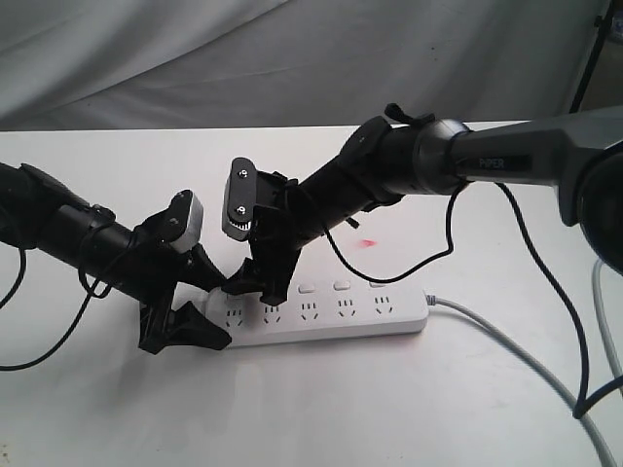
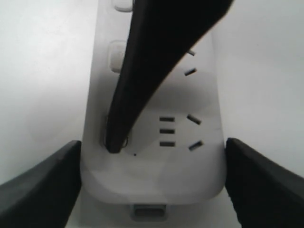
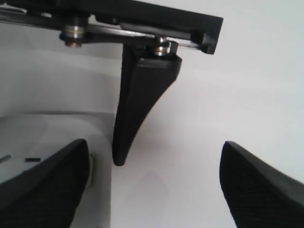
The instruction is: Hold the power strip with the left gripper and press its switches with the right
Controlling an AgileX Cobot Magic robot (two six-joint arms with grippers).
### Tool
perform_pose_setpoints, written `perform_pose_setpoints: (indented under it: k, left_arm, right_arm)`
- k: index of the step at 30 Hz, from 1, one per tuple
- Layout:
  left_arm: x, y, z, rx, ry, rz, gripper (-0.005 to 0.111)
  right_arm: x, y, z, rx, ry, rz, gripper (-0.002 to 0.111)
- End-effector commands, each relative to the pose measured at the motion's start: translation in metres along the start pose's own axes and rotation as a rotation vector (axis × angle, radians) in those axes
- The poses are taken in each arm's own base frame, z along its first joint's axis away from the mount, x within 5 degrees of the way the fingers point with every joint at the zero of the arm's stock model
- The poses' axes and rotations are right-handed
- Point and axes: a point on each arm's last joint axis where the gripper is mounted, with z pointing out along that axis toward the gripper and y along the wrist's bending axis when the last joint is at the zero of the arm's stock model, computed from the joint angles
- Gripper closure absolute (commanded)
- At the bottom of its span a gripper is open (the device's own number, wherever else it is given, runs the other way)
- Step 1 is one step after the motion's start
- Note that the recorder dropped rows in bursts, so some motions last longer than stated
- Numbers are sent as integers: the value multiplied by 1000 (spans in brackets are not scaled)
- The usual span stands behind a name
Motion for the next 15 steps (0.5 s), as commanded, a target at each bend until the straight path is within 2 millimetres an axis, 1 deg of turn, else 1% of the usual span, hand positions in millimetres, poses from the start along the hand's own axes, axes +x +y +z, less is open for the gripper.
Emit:
perform_pose_setpoints:
  k: [1, 4, 10, 12, 15]
  left_arm:
    - [-1, -1, 1, -4, 5, 6, 107]
    - [-1, -1, 1, -4, 5, 6, 107]
    - [-1, -1, 1, -4, 5, 6, 107]
    - [-1, -1, 1, -4, 5, 6, 107]
    - [-1, -1, 1, -4, 5, 6, 107]
  right_arm:
    - [19, 6, 15, -36, 79, -59, 38]
    - [20, 6, 15, -39, 90, -75, 38]
    - [17, 7, 14, -41, 71, -50, 38]
    - [12, 5, 9, -33, 63, -49, 38]
    - [-1, 2, -5, -11, 42, -39, 38]
